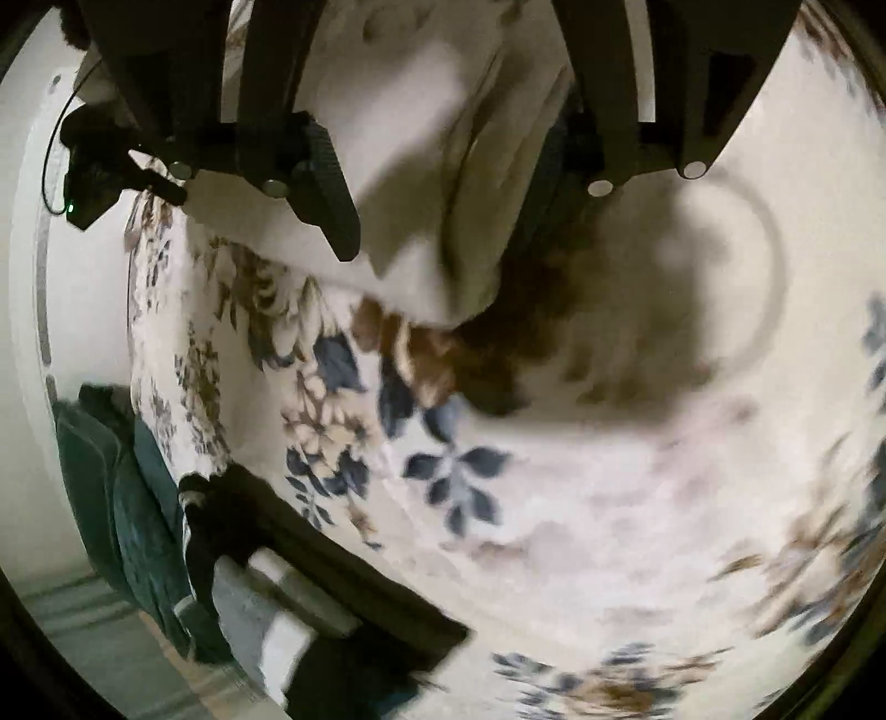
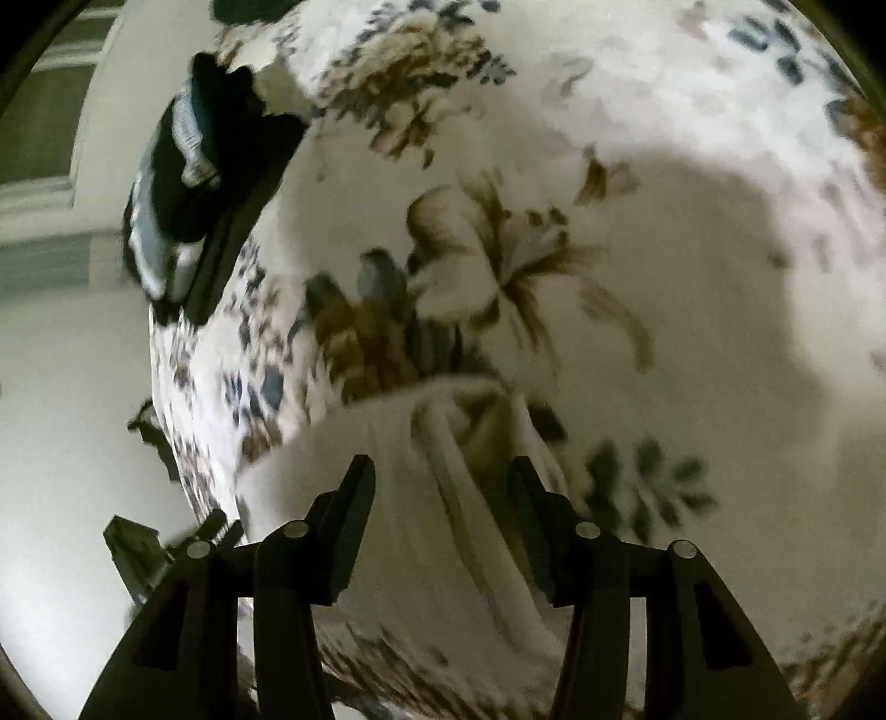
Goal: Fold small clothes
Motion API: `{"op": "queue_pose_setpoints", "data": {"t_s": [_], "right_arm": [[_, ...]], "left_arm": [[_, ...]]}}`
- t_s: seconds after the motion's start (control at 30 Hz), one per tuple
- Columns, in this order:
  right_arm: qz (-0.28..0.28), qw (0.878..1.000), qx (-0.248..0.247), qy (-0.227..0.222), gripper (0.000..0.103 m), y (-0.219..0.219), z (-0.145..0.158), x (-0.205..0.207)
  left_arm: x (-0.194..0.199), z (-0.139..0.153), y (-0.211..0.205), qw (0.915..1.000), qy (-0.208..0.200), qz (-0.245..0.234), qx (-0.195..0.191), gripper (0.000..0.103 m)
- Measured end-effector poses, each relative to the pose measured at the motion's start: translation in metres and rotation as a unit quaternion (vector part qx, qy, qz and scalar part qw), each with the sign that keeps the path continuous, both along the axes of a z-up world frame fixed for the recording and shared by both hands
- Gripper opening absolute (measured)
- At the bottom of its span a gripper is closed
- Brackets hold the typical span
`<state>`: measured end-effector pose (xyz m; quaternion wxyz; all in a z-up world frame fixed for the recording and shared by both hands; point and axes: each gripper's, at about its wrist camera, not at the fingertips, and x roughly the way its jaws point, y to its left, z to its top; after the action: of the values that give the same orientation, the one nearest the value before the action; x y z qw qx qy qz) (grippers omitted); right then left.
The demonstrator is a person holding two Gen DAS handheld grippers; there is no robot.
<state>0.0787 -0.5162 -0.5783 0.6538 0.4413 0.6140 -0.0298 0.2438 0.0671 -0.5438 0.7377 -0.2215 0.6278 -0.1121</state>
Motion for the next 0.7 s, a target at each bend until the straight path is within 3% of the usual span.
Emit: {"op": "queue_pose_setpoints", "data": {"t_s": [0.03,0.07,0.1,0.4,0.5,0.57,0.63,0.67,0.7], "right_arm": [[-0.006,1.0,-0.001,-0.004,0.022,0.001,-0.002,0.002],[-0.01,1.0,-0.01,-0.006,0.009,0.001,-0.002,0.004],[-0.013,1.0,-0.02,-0.005,0.009,0.001,-0.001,0.007],[-0.049,0.997,-0.057,0.019,0.008,-0.011,-0.017,0.018],[-0.033,0.997,-0.069,0.033,0.008,-0.007,-0.025,0.025],[-0.006,0.997,-0.067,0.04,0.009,-0.004,-0.025,0.032],[0.004,0.998,-0.048,0.036,0.019,-0.006,-0.02,0.033],[0.007,0.999,-0.033,0.033,0.034,-0.009,-0.017,0.031],[0.007,0.999,-0.02,0.029,0.057,-0.012,-0.015,0.028]], "left_arm": [[0.005,-0.003,-0.006,0.9999,-0.005,-0.01,0.013,0.045],[0.009,-0.006,-0.012,0.9995,-0.009,-0.026,0.017,0.019],[0.012,-0.008,-0.014,0.9991,-0.008,-0.034,0.025,0.013],[0.022,-0.03,-0.01,0.9962,-0.015,-0.069,0.051,0.008],[0.026,-0.029,-0.003,0.9985,-0.012,-0.049,0.02,0.008],[0.025,-0.024,0.015,0.9994,-0.001,-0.016,-0.031,0.011],[0.021,-0.02,0.033,0.9979,0.008,0.011,-0.063,0.012],[0.017,-0.019,0.043,0.9965,0.012,0.022,-0.079,0.014],[0.013,-0.019,0.052,0.9954,0.013,0.031,-0.09,0.022]]}}
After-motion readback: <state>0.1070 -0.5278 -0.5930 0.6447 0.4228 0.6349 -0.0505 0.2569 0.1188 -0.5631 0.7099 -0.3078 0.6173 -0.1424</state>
